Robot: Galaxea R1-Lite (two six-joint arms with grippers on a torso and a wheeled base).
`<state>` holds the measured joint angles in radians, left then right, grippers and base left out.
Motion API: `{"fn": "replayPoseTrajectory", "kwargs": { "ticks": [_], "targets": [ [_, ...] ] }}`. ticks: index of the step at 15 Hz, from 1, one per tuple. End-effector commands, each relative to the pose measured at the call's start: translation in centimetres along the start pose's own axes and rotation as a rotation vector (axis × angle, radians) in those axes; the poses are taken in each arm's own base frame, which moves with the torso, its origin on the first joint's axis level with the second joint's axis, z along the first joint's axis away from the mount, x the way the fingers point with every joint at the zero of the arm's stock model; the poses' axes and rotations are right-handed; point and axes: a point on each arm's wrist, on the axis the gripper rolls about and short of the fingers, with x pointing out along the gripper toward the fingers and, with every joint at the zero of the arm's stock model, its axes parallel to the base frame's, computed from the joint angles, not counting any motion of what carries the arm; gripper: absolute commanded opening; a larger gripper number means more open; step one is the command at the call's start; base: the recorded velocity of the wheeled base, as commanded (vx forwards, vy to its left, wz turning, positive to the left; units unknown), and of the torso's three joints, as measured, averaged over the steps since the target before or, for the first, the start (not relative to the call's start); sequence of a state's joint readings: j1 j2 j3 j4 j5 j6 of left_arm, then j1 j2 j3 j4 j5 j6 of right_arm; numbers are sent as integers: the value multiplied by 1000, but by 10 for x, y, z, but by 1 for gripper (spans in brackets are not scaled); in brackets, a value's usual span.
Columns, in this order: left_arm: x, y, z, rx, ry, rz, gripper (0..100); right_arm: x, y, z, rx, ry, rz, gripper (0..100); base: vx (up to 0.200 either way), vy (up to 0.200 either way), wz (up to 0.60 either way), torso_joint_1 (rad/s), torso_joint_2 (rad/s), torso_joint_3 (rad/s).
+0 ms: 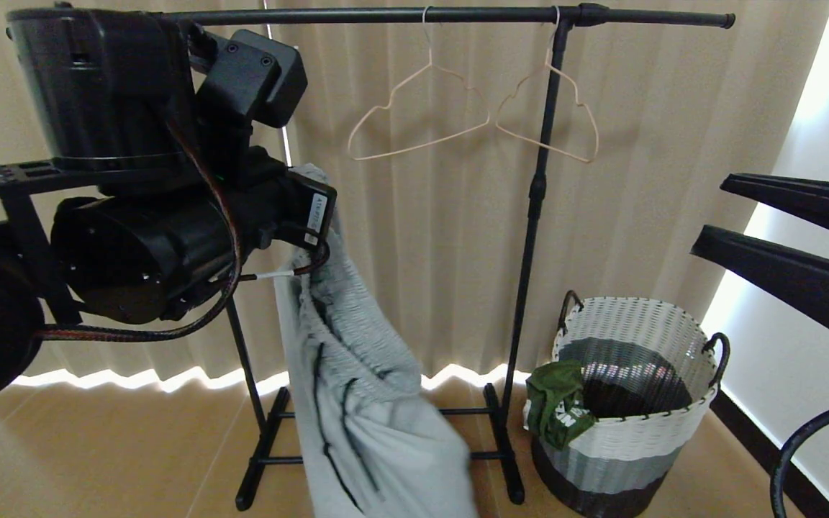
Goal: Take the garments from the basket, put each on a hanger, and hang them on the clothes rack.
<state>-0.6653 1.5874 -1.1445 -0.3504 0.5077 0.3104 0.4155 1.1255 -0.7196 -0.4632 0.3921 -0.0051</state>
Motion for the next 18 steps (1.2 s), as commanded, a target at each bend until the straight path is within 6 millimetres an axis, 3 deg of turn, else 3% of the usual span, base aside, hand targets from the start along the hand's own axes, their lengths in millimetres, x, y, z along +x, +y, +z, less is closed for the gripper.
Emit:
{"fn": "replayPoseTrajectory", "kwargs": {
  "ticks": [1,3,4,7,8,9,11,14,18],
  "targets": [
    [-1,1,-1,0,3,0,0,-2,0,0,-3,-1,-8,100,0,0,0,0,0,0],
    [-13,6,-12,27,27,-3,0,-4,-8,-3,0,36,-83,100,0,0,0,0,0,0],
    [-24,11,-22,59,46,-6,0,-9,-20,-9,-3,105,-208,100,0,0,0,0,0,0],
    [-58,32,-42,154,69,15,0,-14,-25,-21,-28,242,-403,100,0,0,0,0,0,0],
    [-58,32,-42,154,69,15,0,-14,-25,-21,-28,242,-403,100,0,0,0,0,0,0],
    [-76,38,-53,165,75,3,0,-15,-28,-24,-42,278,-544,100,0,0,0,0,0,0],
    [-88,36,-72,173,110,-34,0,-14,-31,-26,-56,294,-614,100,0,0,0,0,0,0],
    [-90,34,-86,100,141,-69,0,-15,-32,-27,-108,312,-651,100,0,0,0,0,0,0],
    [-96,40,-78,59,108,-52,0,-16,-34,-26,-140,320,-680,100,0,0,0,0,0,0]
  ]
}}
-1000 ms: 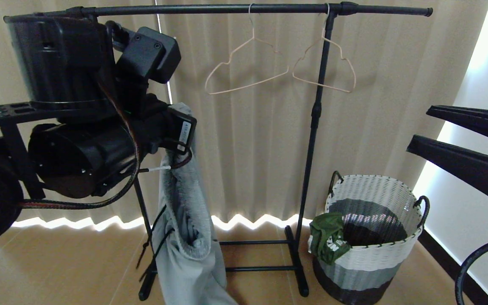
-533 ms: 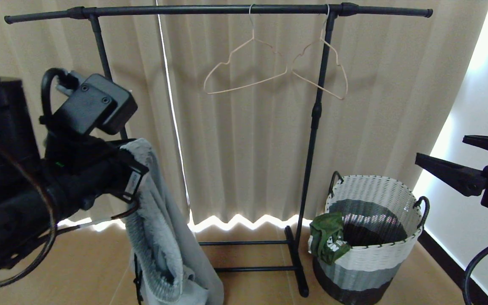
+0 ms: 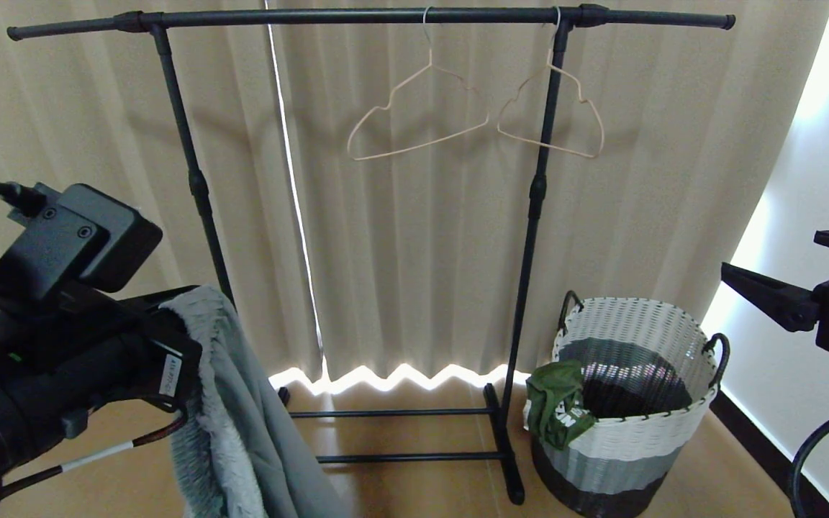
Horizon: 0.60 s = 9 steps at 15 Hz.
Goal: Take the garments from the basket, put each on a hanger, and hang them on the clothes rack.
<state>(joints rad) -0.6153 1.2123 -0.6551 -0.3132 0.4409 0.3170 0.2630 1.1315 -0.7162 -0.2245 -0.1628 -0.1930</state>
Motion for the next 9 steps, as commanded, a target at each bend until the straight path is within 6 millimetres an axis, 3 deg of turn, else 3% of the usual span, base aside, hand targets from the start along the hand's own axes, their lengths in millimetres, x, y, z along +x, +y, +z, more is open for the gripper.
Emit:
{"fn": "replayPoseTrajectory", "kwargs": {
  "ticks": [1,5,9],
  "targets": [
    [-6,4,1,-6,-20,8,0,4,0,0,-2,7,-7,100,0,0,0,0,0,0],
    [-6,2,-2,0,-11,3,0,7,-7,-1,-6,-3,-55,100,0,0,0,0,0,0],
    [-5,2,-1,18,-10,5,0,6,-17,-19,-106,33,-142,100,0,0,0,0,0,0]
  ]
}}
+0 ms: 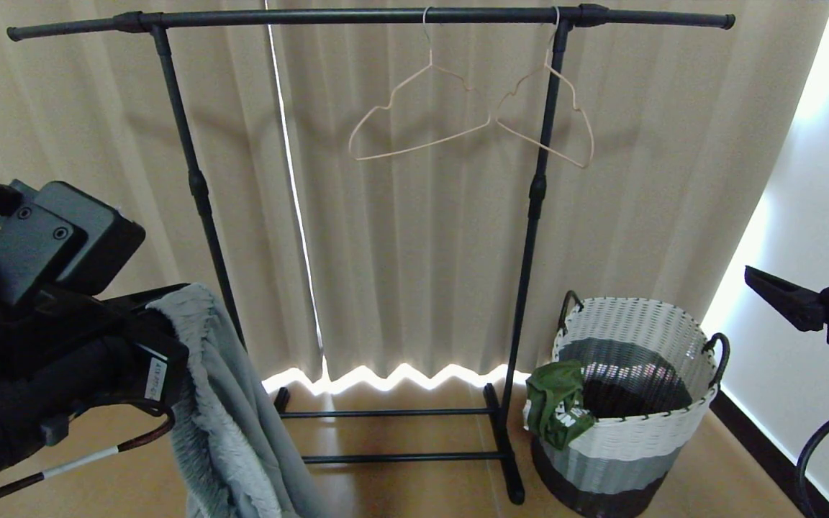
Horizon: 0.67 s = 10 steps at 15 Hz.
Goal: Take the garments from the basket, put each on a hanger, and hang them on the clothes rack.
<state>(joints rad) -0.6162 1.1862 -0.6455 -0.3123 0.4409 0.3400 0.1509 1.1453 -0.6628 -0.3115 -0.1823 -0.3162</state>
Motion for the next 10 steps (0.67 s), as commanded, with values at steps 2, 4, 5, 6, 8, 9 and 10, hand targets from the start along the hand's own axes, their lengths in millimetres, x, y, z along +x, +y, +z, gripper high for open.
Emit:
{"fn": "replayPoseTrajectory", "kwargs": {
  "ticks": [2,4,5,6,8,9,10],
  "targets": [
    [1,0,2,-3,-9,4,0,1,0,-6,0,-27,-21,100,0,0,0,0,0,0],
    [0,3,9,-14,-33,11,0,2,0,-2,7,-53,-15,100,0,0,0,0,0,0],
    [-1,6,17,-26,-58,18,0,2,0,-1,8,-56,-14,100,0,0,0,0,0,0],
    [-1,8,22,-31,-71,23,0,1,0,-1,8,-59,-12,100,0,0,0,41,-115,-27],
    [-1,8,21,-28,-67,21,0,1,0,0,9,-65,-12,100,0,0,0,120,-234,-168],
    [-1,6,17,-24,-56,17,0,1,0,2,10,-70,-12,100,0,0,0,144,-46,-237],
    [0,5,15,-18,-48,13,0,1,-1,2,10,-71,-13,100,0,0,0,188,-198,-261]
  ]
}}
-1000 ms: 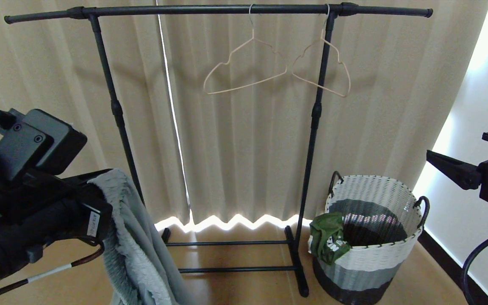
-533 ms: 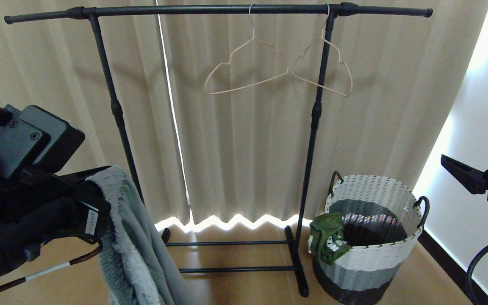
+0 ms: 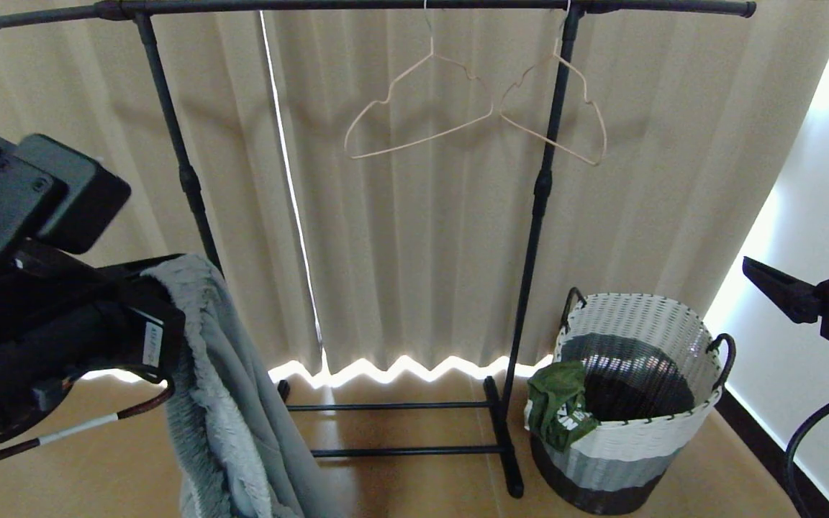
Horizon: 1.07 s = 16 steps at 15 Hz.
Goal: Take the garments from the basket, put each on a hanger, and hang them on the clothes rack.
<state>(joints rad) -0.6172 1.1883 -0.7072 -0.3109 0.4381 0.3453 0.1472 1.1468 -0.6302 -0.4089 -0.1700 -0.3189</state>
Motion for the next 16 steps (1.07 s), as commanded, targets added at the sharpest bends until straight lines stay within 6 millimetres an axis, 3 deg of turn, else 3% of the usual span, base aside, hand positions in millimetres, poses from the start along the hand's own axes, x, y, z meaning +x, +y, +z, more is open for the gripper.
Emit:
{"fn": "replayPoseTrajectory", "kwargs": {
  "ticks": [1,6,11,16],
  "targets": [
    [0,-1,-2,0,2,-1,0,0,0,2,1,-9,-2,100,0,0,0,217,-417,-281],
    [-2,0,-2,-1,-3,4,0,2,-1,4,17,-14,-2,100,0,0,0,96,-584,-250],
    [-3,-1,-9,70,15,0,0,6,0,5,16,-8,4,100,0,0,0,321,-472,-259],
    [-5,-1,-10,76,13,-1,0,6,2,4,15,-23,71,100,0,0,0,216,-447,-230]
  ]
}}
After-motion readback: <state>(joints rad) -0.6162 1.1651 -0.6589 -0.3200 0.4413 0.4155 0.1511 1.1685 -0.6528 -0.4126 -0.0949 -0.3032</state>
